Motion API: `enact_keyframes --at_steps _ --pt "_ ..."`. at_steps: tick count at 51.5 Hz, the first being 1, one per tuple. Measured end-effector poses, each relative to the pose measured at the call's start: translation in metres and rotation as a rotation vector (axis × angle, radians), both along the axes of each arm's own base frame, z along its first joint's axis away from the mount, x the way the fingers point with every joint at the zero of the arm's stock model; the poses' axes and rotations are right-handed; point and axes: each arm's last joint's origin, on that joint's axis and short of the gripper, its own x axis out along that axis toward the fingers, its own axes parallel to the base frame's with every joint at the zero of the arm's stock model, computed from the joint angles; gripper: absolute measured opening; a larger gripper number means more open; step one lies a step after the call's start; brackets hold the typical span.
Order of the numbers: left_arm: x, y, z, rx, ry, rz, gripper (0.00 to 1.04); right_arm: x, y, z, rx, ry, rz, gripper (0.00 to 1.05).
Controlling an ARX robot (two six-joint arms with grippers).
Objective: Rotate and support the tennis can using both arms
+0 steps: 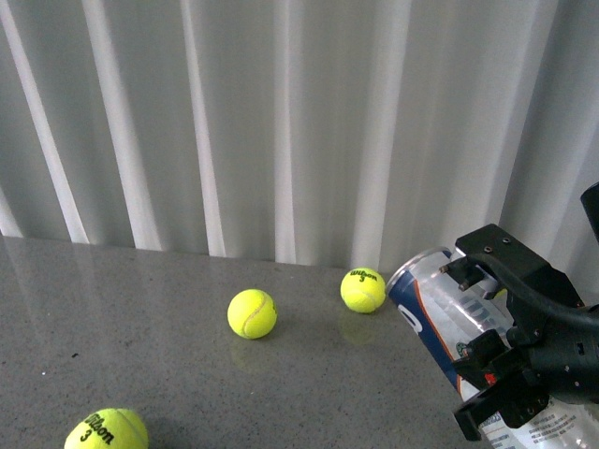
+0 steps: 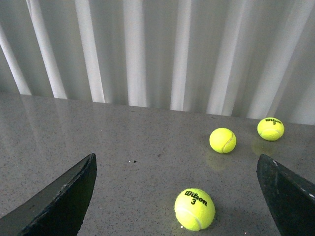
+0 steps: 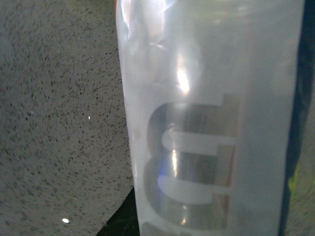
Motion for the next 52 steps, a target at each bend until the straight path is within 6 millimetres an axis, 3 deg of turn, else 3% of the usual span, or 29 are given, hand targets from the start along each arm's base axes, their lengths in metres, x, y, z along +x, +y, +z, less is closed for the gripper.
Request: enact_keyframes --at_steps 5,12,23,35,52 --pt "0.000 0.000 0.000 0.000 0.000 0.000 0.98 -0.010 0.002 -0.007 -0.118 -0.076 0.216 0.19" --pt "0.000 0.000 0.000 0.000 0.000 0.000 0.98 -0.016 0.004 -0.017 -0.276 -0.141 0.366 0.19" --pt "0.000 0.000 0.000 0.000 0.000 0.000 0.98 -0.017 0.008 -0.054 -0.571 -0.218 0.646 0.19" --pt "0.000 0.000 0.000 0.000 0.000 0.000 0.98 -0.008 0.019 -0.072 -0.643 -0.252 0.740 0.19" --pt "0.000 0.000 0.000 0.000 0.000 0.000 0.98 -0.007 0.034 -0.083 -0.637 -0.287 0.782 0.18"
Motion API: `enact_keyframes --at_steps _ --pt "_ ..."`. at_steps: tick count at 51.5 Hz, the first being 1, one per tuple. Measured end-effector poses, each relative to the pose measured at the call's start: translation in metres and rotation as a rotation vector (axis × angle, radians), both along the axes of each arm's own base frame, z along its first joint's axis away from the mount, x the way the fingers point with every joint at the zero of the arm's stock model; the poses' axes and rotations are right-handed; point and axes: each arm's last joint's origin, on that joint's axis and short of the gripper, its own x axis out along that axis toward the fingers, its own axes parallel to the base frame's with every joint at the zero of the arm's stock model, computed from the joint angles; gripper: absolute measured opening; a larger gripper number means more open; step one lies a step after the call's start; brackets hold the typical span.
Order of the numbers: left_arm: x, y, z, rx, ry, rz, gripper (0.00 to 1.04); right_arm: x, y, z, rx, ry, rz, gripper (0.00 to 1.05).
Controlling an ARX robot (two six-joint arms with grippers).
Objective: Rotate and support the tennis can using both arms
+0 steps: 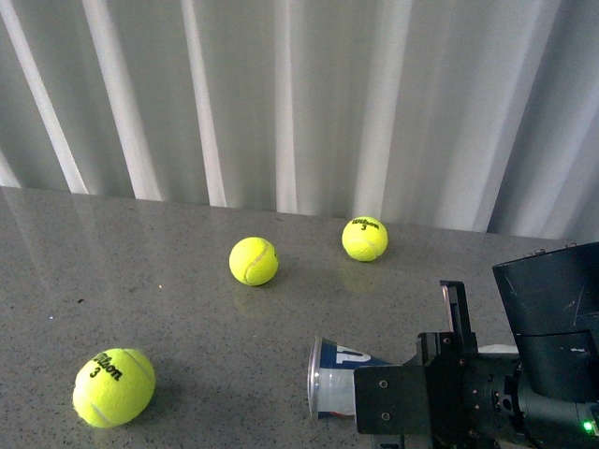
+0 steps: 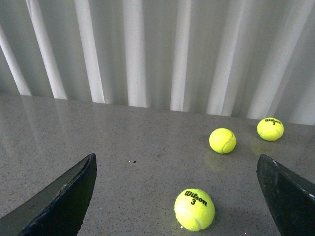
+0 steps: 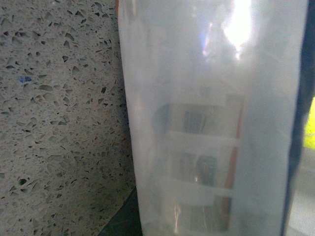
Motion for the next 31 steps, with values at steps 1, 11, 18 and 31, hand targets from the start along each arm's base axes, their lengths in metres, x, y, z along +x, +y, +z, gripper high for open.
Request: enact_keyframes --at_steps 1,11,18,31 --pt "0.0000 0.0000 0.0000 0.000 0.000 0.000 0.98 0.0000 0.0000 -0.0005 0.000 -0.001 0.000 0.18" --pt "0.0000 0.0000 0.0000 0.000 0.000 0.000 0.98 -0.0041 -0.0032 -0.0054 -0.009 0.000 -0.001 0.31" --pt "0.0000 0.0000 0.0000 0.000 0.000 0.000 0.98 -0.0093 -0.0074 -0.0087 -0.014 0.024 -0.014 0.55" --pt "0.0000 0.0000 0.0000 0.000 0.000 0.000 0.98 -0.0091 -0.0058 0.0010 0.006 0.024 -0.048 0.93"
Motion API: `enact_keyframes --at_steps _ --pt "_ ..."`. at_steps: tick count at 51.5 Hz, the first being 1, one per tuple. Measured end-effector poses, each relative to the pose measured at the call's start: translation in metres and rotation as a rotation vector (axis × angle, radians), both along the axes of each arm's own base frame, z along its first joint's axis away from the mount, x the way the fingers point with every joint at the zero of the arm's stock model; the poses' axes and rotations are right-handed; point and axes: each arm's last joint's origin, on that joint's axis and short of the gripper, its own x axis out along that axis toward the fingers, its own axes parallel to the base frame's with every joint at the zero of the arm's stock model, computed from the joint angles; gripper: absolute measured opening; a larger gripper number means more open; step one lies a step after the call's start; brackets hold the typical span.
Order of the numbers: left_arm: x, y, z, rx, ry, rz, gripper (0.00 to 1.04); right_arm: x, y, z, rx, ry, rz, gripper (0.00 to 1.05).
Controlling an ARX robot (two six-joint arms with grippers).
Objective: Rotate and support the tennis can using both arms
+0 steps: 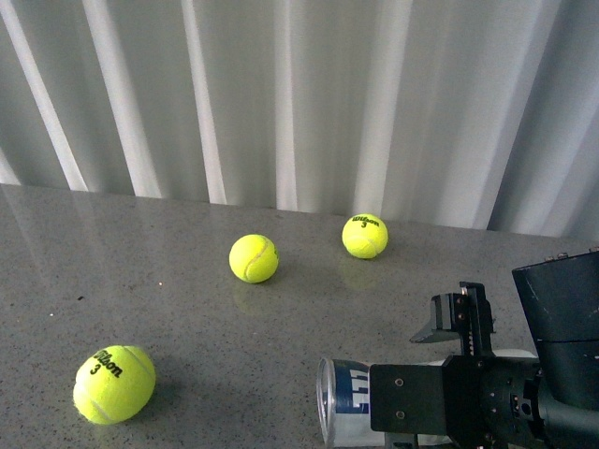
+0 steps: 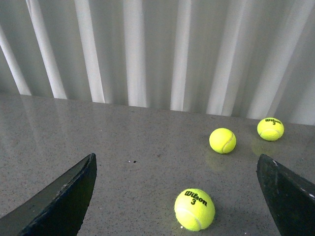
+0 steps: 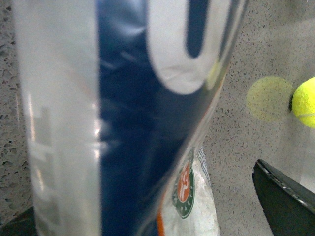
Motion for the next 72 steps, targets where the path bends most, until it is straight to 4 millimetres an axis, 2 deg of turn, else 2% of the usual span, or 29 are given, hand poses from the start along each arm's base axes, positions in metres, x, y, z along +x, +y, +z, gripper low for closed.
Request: enact_keyframes --at_steps 3,11,17,29,38,46,50,57,60,65,72 --pt "0.000 0.000 0.000 0.000 0.000 0.000 0.98 -0.002 0.002 0.002 0.006 0.005 -0.006 1.00" --pt "0.000 0.000 0.000 0.000 0.000 0.000 0.98 -0.012 0.007 0.006 0.011 0.048 -0.012 0.98" --pt "0.000 0.000 0.000 0.000 0.000 0.000 0.98 -0.019 0.010 0.018 0.035 0.089 -0.035 0.98" --pt "0.000 0.000 0.000 0.000 0.000 0.000 0.98 -0.028 0.005 0.064 0.142 0.079 -0.082 0.98" --pt "0.000 0.000 0.000 0.000 0.000 0.000 0.98 -0.027 -0.009 0.109 0.303 -0.013 -0.185 0.98" --pt "0.000 0.000 0.000 0.000 0.000 0.000 0.98 -0.025 -0.036 0.155 0.500 -0.151 -0.358 0.98" --pt "0.000 0.000 0.000 0.000 0.000 0.000 0.98 -0.027 -0.058 0.182 0.614 -0.288 -0.523 0.98" --pt "0.000 0.000 0.000 0.000 0.000 0.000 0.98 -0.038 -0.094 0.209 0.786 -0.475 -0.743 0.98" --pt "0.000 0.000 0.000 0.000 0.000 0.000 0.98 -0.050 -0.115 0.216 0.876 -0.571 -0.851 0.98" --pt "0.000 0.000 0.000 0.000 0.000 0.000 0.98 -0.069 -0.140 0.215 0.983 -0.663 -0.958 0.98" --pt "0.000 0.000 0.000 0.000 0.000 0.000 0.98 -0.090 -0.158 0.203 1.080 -0.691 -1.029 0.98"
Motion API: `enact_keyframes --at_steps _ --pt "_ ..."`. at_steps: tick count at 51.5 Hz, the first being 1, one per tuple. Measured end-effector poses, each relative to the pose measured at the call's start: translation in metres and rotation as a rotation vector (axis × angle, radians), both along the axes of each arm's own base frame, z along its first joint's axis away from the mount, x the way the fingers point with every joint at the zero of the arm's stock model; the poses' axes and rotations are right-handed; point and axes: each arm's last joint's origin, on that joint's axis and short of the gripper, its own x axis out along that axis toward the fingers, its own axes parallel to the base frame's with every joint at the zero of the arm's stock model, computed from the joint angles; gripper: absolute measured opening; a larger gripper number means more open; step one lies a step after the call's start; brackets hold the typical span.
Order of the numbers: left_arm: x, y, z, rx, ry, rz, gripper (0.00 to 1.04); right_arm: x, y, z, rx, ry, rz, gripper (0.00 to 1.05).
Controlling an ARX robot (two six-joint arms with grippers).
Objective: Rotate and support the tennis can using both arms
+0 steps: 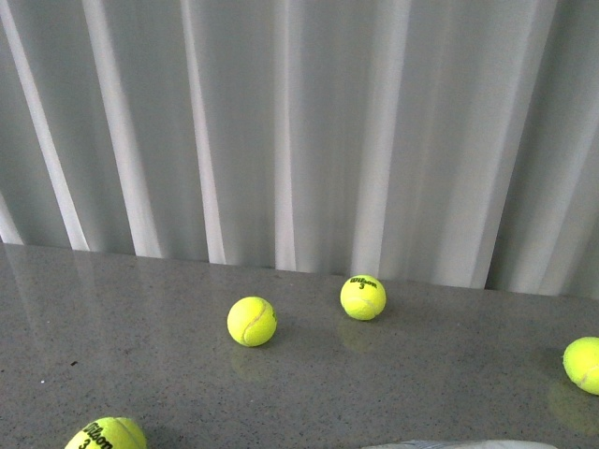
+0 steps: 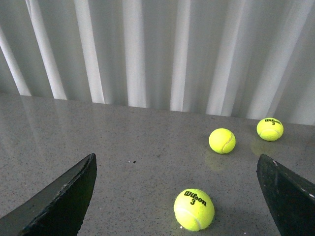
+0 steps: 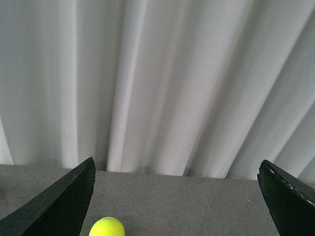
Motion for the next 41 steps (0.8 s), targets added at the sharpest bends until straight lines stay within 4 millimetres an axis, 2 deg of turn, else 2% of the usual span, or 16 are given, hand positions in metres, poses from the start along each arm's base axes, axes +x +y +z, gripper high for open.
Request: enact_keyframes --at_steps 6,11,18,23,24,33,41 --pt "0.000 0.000 0.000 0.000 0.000 0.000 0.98 -0.014 -0.006 -0.014 0.064 -0.010 0.049 0.95" --pt "0.000 0.000 0.000 0.000 0.000 0.000 0.98 -0.027 0.003 -0.034 0.146 0.041 0.231 0.79" --pt "0.000 0.000 0.000 0.000 0.000 0.000 0.98 -0.043 0.019 -0.058 0.186 0.068 0.259 0.56" --pt "0.000 0.000 0.000 0.000 0.000 0.000 0.98 -0.050 0.027 -0.062 0.192 0.066 0.261 0.39" --pt "0.000 0.000 0.000 0.000 0.000 0.000 0.98 -0.051 0.028 -0.062 0.191 0.066 0.261 0.39" --pt "0.000 0.000 0.000 0.000 0.000 0.000 0.98 -0.064 0.040 -0.067 0.191 0.062 0.262 0.03" --pt "0.000 0.000 0.000 0.000 0.000 0.000 0.98 -0.072 0.046 -0.071 0.193 0.059 0.269 0.03"
